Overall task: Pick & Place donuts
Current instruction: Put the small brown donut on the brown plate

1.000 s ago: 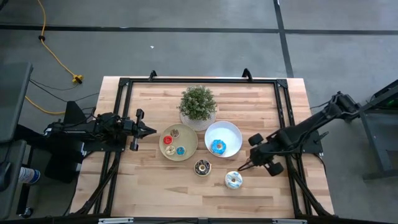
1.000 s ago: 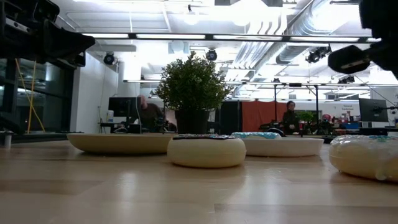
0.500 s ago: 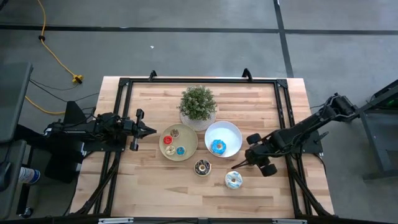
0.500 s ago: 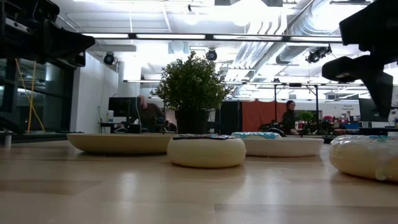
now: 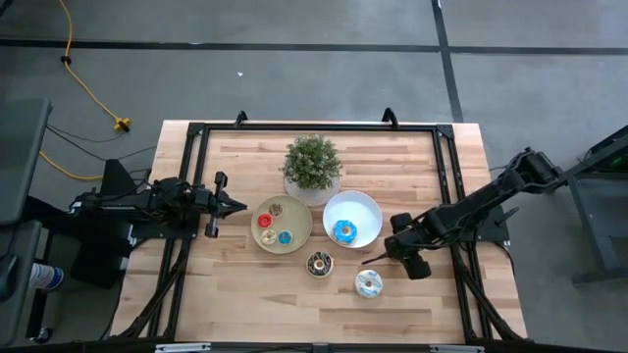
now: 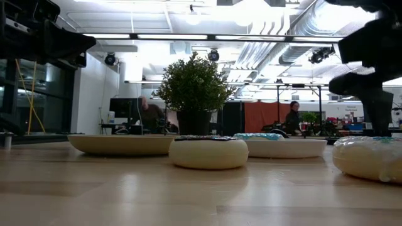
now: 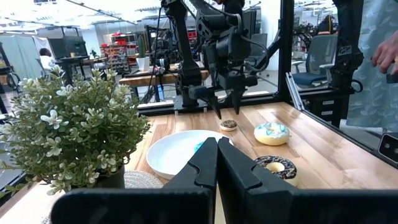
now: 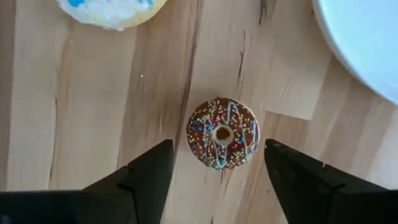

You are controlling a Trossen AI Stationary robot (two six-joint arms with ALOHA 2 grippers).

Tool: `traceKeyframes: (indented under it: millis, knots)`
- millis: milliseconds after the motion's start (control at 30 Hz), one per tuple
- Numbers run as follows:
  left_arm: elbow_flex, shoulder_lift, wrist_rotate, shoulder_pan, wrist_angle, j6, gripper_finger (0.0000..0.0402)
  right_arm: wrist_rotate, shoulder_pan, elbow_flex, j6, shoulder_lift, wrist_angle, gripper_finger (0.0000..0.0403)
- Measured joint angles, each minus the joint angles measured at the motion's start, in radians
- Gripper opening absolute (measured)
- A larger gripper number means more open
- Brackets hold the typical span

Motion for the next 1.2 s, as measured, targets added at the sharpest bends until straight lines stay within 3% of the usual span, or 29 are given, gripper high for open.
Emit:
traceKeyframes:
  millis: [367,733,1200]
  knots:
    - [0.000,0.000,0.000,0.000,0.000,0.000,0.0001,0.017,0.000,-0.026,0.007,0.000,0.023,0.0258]
    - [0.000,0.000,0.000,0.000,0.000,0.000,0.0001,0.054,0.000,-0.026,0.108,0.012,0.030,0.0314]
    - [0.000,0.000,0.000,0.000,0.000,0.000,0.0001,0.053,0.001,-0.026,0.180,0.133,0.090,0.0317]
